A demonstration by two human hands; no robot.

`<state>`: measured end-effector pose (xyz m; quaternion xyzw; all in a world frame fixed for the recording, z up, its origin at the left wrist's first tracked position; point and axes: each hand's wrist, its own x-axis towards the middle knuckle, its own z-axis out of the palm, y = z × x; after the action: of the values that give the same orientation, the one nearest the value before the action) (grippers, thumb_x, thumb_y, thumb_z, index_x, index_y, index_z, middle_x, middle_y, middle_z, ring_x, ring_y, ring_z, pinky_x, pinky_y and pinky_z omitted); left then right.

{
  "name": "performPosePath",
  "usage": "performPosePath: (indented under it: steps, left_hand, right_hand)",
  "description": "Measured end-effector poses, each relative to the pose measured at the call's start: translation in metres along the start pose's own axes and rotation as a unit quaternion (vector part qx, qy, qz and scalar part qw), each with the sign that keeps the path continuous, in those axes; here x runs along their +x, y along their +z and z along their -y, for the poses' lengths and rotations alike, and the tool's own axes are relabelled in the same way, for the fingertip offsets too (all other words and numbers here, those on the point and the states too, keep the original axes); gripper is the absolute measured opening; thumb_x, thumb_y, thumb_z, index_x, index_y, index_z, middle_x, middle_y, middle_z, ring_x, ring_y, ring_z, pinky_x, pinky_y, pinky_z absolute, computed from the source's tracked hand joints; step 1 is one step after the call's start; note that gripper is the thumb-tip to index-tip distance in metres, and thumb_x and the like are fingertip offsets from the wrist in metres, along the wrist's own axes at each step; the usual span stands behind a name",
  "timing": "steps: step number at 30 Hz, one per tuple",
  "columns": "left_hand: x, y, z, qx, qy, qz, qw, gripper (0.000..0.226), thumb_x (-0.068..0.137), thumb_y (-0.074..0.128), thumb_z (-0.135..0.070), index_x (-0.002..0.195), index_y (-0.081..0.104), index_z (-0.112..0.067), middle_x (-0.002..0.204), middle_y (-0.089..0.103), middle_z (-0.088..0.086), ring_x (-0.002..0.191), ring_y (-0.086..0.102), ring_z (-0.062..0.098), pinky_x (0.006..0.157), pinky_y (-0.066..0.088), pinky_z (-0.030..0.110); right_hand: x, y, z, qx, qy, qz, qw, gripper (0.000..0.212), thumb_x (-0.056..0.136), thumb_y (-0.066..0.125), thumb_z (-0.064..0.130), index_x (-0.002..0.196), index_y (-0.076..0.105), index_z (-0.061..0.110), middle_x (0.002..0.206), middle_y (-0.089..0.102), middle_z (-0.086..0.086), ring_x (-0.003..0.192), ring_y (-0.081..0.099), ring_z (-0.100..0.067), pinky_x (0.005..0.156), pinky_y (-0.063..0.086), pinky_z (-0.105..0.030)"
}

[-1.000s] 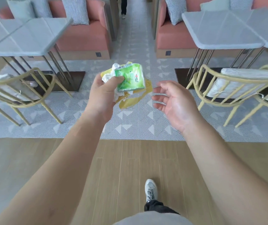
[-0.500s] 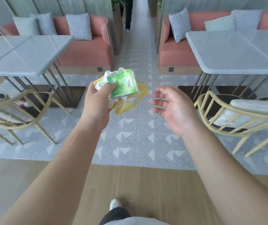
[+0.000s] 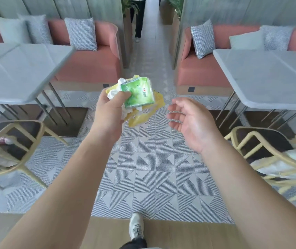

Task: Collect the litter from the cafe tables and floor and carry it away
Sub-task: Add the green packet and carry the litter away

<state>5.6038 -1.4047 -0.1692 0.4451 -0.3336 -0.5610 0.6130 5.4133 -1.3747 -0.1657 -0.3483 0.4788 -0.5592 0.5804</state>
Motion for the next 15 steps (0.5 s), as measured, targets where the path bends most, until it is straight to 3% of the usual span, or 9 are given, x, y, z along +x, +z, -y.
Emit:
performPosePath:
  steps: [6,15]
  left_hand:
    - [0.105,-0.028,-0.032,0.001,0.004,0.002,1.0,0.018,0.094,0.061,-0.003,0.105,0.057,-0.017,0.1,0.07,0.006,0.083,0.07,0.025,0.083,0.055,0.049]
    - [0.201,-0.079,-0.059,-0.013,0.029,-0.043,0.999,0.018,0.091,0.064,-0.004,0.1,0.058,-0.018,0.089,0.073,0.002,0.074,0.072,0.02,0.062,0.059,0.037]
  right_hand:
    - [0.093,0.071,0.01,0.005,-0.019,0.001,1.0,0.007,0.094,0.054,0.016,0.093,0.061,0.014,0.076,0.065,0.001,0.061,0.063,-0.012,0.055,0.047,-0.025]
    - [0.192,0.147,0.004,-0.003,-0.013,0.057,0.998,0.009,0.092,0.057,0.017,0.085,0.064,0.019,0.075,0.067,0.003,0.062,0.063,-0.014,0.054,0.049,-0.023]
